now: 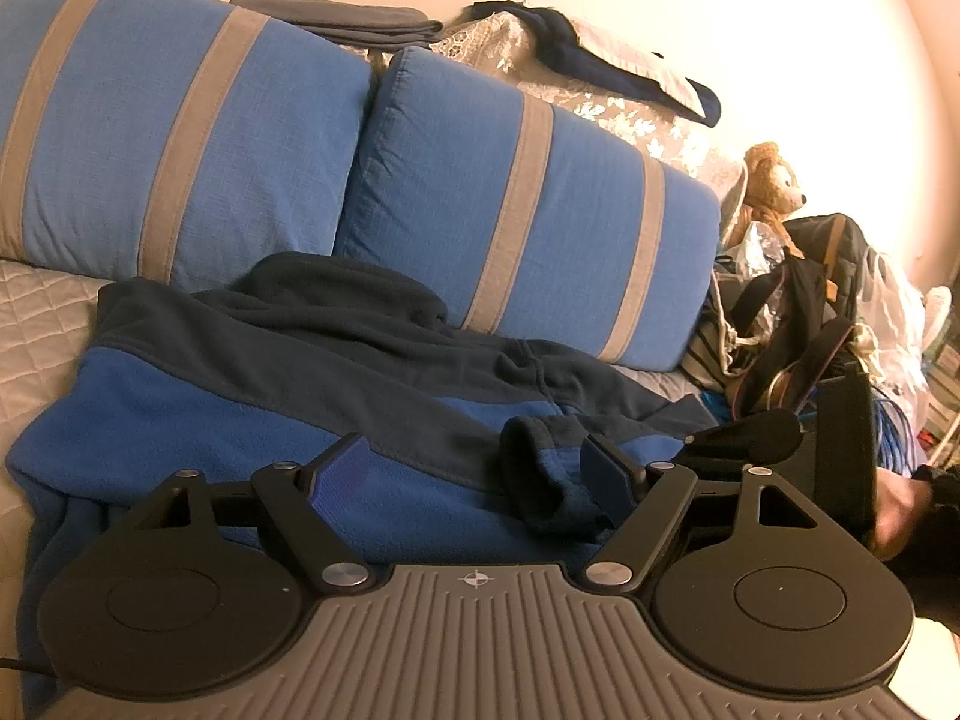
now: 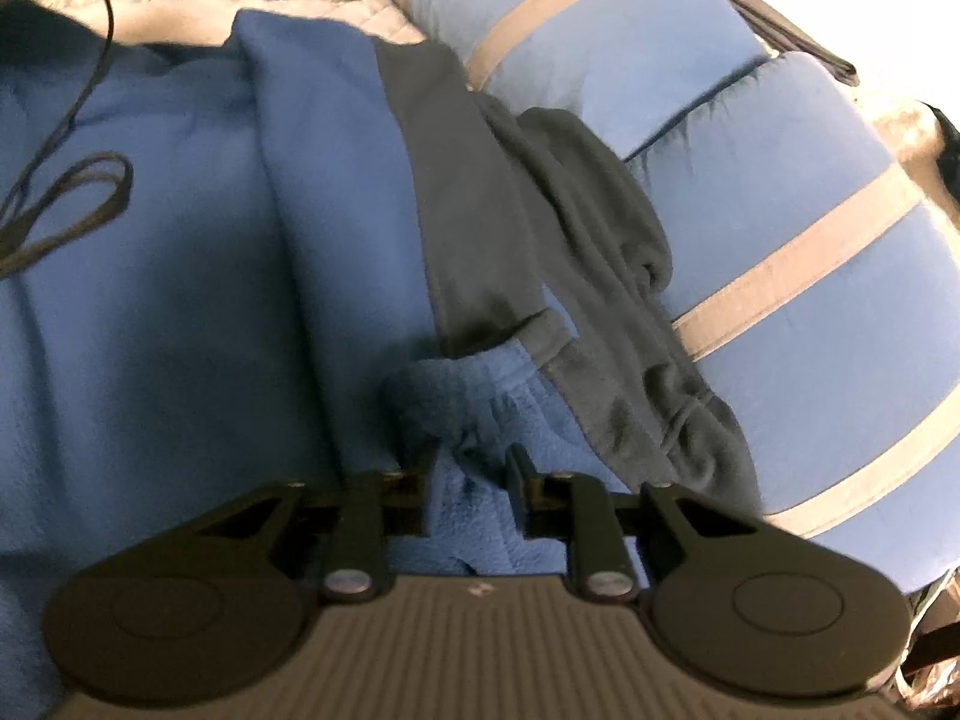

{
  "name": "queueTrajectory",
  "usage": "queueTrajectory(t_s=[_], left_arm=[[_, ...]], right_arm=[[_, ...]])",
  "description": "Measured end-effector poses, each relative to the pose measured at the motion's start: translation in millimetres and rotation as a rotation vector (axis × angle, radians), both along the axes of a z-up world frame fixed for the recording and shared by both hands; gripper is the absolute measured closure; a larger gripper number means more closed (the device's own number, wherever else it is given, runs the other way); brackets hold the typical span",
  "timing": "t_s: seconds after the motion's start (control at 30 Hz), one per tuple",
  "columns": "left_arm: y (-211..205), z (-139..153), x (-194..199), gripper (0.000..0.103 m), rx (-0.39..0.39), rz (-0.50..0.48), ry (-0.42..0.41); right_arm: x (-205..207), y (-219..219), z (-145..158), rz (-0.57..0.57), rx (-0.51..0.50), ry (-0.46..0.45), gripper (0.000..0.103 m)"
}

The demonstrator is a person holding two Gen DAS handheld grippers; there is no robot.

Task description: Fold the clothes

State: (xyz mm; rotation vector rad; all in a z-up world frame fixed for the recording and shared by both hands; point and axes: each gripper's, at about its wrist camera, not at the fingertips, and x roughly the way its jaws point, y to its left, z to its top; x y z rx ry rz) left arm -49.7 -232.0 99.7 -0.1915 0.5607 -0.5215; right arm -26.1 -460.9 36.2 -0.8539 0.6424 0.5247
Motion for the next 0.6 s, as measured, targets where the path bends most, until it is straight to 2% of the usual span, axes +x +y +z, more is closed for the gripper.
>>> queueTrajectory(t_s=[0.03, 0.17, 0.2, 0.6], left_arm=[[0, 0, 0, 0.026, 0.000, 0.000, 0.000], [0, 0, 0, 0.026, 0.001, 0.000, 0.002], [0, 0, 0, 0.026, 0.001, -0.001, 0.002], [0, -1, 1, 0.026, 0.003, -0.002, 0.002]], right_arm=[[0, 0, -1, 0.007, -0.002, 0.006, 0.087], [-2, -2, 4, 0.017, 0.026, 0.037, 0.094], [-3, -3, 6, 0.017, 0.036, 0.047, 0.099], [-23, -13, 12, 0.055, 0.059, 0.111, 0.102]])
